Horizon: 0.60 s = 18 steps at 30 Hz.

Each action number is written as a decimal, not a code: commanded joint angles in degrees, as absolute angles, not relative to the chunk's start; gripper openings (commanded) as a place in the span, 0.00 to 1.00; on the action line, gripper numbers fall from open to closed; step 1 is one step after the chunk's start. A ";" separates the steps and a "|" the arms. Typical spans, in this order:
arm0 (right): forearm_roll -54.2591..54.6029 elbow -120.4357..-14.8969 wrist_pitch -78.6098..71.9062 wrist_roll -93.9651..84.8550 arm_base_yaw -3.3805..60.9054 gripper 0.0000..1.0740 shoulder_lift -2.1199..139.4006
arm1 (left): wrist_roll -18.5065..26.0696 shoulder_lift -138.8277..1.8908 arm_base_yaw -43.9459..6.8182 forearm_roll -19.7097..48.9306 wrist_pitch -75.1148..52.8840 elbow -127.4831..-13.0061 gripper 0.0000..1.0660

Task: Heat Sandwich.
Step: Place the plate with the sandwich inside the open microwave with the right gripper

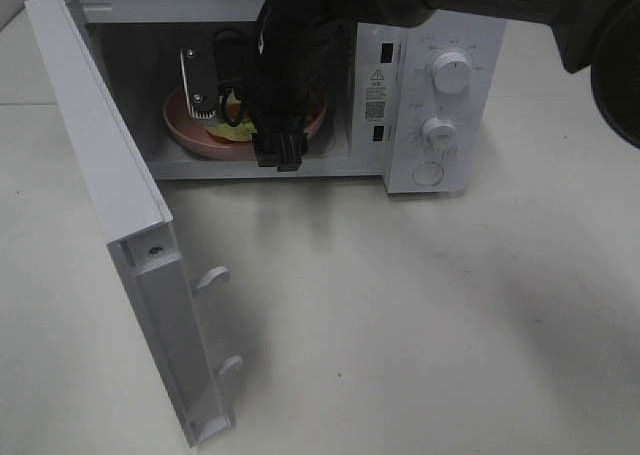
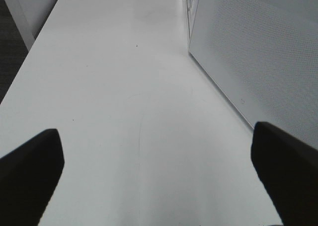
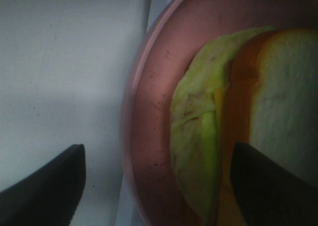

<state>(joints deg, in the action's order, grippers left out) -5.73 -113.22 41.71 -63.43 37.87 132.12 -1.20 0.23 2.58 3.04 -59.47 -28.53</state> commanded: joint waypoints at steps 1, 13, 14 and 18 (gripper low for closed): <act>-5.56 -113.39 41.71 -62.34 37.70 0.71 131.67 | -1.26 1.89 2.69 3.38 -59.24 -28.30 0.92; -7.05 -101.36 30.83 -61.76 37.70 0.71 126.39 | -1.26 1.89 2.69 3.38 -59.24 -28.30 0.92; -7.28 -99.81 29.68 -61.76 37.70 0.71 125.54 | -1.26 1.89 2.69 3.38 -59.24 -28.30 0.92; -7.28 -94.08 27.39 -61.76 37.70 0.71 122.33 | -1.26 1.89 2.69 3.38 -59.24 -28.30 0.92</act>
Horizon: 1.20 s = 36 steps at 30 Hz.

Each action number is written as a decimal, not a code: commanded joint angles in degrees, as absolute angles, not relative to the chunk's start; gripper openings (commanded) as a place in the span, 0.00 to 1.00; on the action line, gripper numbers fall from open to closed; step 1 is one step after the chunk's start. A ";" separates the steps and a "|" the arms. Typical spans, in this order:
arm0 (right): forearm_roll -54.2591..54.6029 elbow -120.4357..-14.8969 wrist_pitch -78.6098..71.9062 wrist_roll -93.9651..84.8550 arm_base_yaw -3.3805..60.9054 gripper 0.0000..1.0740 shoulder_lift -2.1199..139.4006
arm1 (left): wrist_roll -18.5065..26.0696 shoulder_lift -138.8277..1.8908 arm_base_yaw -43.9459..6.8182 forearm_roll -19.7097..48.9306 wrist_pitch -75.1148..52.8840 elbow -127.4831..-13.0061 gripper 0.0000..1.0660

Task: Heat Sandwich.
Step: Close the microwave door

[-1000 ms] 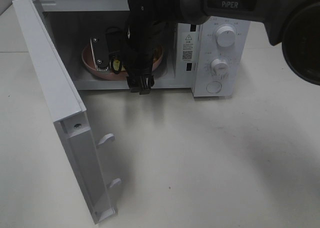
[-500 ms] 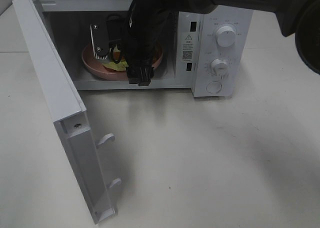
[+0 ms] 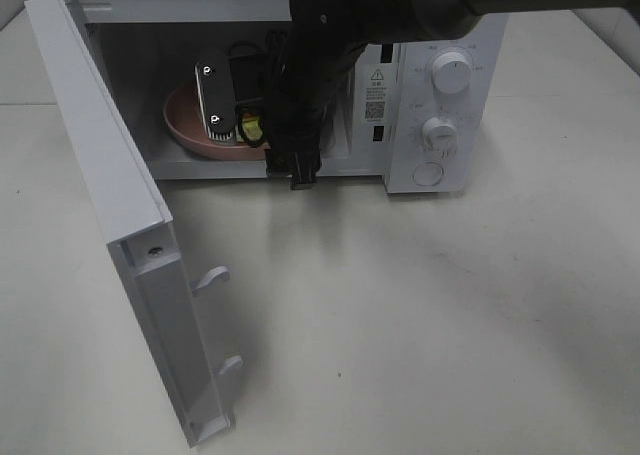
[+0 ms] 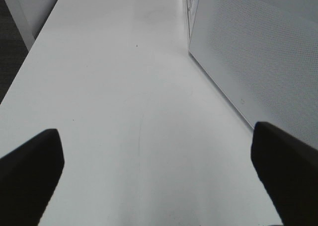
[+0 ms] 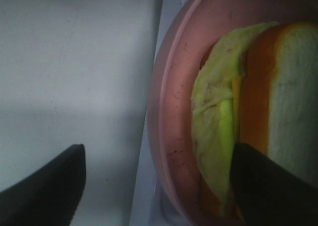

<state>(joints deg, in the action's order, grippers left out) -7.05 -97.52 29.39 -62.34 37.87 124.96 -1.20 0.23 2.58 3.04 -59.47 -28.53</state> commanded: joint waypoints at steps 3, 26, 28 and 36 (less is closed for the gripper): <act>-7.28 -90.24 26.30 -61.76 37.70 0.71 120.21 | -1.26 1.89 2.69 3.38 -59.24 -28.30 0.92; -7.33 -70.13 22.12 -55.63 37.70 0.72 102.79 | -1.26 1.89 2.69 3.38 -59.24 -28.30 0.92; -7.85 -68.47 22.23 -55.52 37.70 0.72 101.24 | -1.26 1.89 2.69 3.38 -59.24 -28.30 0.92; -8.71 -63.08 22.57 -47.67 37.70 0.72 95.91 | -1.26 1.89 2.69 3.38 -59.24 -28.30 0.92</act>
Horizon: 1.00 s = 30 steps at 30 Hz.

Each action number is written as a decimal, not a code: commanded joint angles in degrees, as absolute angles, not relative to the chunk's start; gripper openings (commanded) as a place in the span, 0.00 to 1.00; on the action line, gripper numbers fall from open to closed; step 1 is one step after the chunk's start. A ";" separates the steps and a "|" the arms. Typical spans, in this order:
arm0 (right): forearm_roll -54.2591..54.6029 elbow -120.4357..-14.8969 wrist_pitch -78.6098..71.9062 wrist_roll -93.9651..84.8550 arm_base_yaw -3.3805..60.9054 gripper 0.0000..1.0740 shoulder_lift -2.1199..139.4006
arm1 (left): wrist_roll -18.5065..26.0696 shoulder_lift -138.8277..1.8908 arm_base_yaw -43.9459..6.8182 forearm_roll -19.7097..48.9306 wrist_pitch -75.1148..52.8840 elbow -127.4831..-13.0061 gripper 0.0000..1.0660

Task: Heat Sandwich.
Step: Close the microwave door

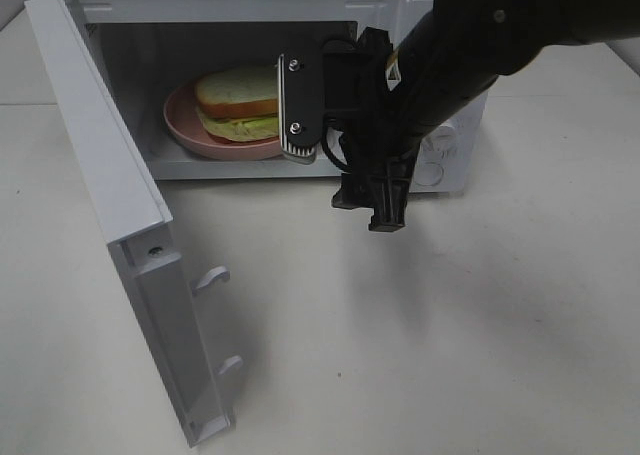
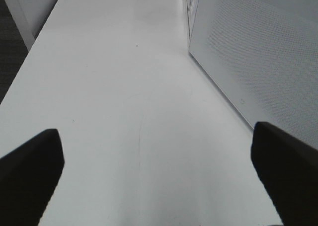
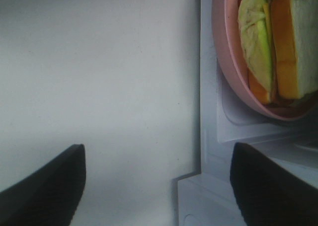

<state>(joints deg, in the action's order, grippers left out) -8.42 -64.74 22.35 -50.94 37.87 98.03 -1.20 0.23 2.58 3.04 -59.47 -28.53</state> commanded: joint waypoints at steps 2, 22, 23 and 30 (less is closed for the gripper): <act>-8.71 -60.79 22.69 -43.49 37.70 0.71 93.68 | -1.26 1.89 2.69 3.38 -59.24 -28.30 0.92; -8.71 -44.29 23.20 -17.19 37.70 0.71 75.57 | -1.26 1.89 2.69 3.38 -59.24 -28.30 0.92; -8.71 -43.72 23.84 -15.53 37.70 0.71 74.60 | -1.26 1.89 2.69 3.38 -59.24 -28.30 0.92; -8.71 -40.85 28.59 -7.05 37.70 0.71 69.61 | -1.26 1.89 2.69 3.38 -59.24 -28.30 0.92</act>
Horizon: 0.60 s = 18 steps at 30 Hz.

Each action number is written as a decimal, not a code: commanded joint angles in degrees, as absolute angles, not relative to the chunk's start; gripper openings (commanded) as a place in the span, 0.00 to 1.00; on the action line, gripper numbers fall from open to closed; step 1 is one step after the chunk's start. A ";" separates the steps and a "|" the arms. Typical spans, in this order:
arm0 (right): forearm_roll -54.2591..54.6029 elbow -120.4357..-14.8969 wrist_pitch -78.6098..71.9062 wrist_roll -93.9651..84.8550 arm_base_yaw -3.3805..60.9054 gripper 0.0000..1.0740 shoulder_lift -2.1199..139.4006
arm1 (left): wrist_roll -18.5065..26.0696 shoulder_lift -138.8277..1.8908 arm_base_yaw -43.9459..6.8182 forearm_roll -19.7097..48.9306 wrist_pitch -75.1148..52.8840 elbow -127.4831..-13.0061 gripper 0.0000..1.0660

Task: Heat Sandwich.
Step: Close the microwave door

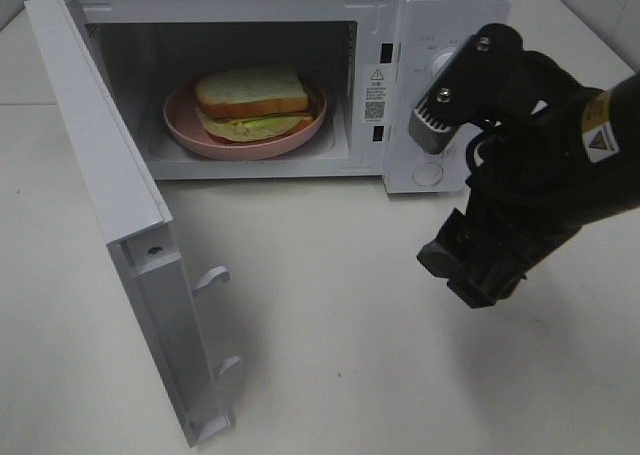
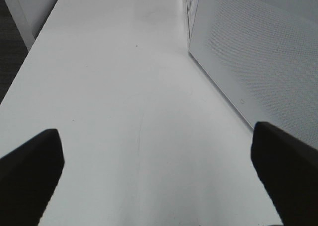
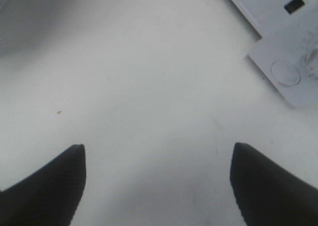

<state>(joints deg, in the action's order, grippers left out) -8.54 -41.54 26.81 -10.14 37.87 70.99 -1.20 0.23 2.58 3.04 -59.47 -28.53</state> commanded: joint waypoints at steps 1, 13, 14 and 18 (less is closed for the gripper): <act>-8.77 -40.05 30.60 -4.41 37.70 0.71 67.72 | -1.26 1.89 2.69 3.38 -59.24 -28.30 0.92; -8.77 -38.39 44.40 1.66 37.70 0.71 55.00 | -1.26 1.89 2.69 3.38 -59.24 -28.30 0.92; -8.77 -38.39 44.40 1.66 37.70 0.71 55.00 | -1.26 1.89 2.69 3.38 -59.24 -28.30 0.92; -8.77 -38.39 51.28 2.75 37.70 0.71 46.58 | -1.26 1.89 2.69 3.38 -59.24 -28.30 0.92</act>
